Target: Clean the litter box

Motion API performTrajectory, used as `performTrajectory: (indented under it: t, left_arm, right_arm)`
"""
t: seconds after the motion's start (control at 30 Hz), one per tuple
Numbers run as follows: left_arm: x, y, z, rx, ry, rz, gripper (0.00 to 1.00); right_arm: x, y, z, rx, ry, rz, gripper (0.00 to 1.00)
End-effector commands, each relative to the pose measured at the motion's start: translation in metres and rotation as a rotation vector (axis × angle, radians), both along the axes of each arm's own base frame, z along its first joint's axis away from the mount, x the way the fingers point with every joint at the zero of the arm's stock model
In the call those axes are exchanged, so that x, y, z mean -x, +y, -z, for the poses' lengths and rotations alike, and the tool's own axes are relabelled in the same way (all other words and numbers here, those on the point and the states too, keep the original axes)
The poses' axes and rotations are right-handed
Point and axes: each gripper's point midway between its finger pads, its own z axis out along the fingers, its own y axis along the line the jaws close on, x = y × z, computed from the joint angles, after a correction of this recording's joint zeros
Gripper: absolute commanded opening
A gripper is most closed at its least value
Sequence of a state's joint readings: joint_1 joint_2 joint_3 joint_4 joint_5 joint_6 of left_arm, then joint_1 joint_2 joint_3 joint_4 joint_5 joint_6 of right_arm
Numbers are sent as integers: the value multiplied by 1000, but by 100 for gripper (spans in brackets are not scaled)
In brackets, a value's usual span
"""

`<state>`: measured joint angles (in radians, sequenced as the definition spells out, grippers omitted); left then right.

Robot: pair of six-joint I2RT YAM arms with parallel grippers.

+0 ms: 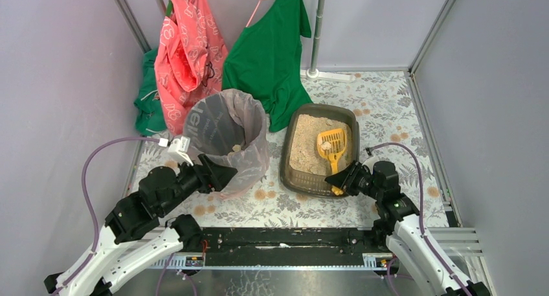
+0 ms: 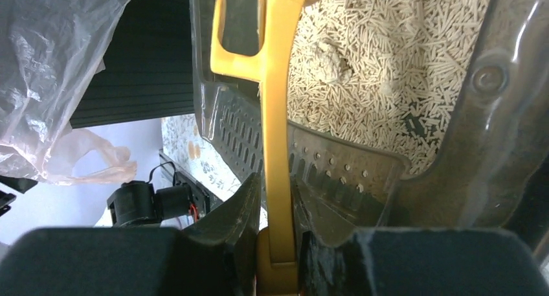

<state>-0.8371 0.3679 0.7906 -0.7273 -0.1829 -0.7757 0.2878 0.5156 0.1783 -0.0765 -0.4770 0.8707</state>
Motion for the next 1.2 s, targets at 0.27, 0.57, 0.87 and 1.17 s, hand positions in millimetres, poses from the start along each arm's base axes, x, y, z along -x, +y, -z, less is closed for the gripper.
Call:
performTrajectory:
  t: [0.27,0.57,0.87,1.17]
  left_arm:
    - [-6,-8,-10,31,-30,7,77]
    - [-2,1,-11,26,-32,-10,76]
    - [-2,-3,-10,32,-22,-1,76]
    - [-5,-8,-9,27,-26,9,76]
  right_arm:
    - [-4,22,-33,-219,-108,-68,0]
    - [-5,21,-43,-271,-133,-58,0]
    - [-1,20,-53,-423,-168,-30,0]
    - [3,21,-69,-378,-175,-78,0]
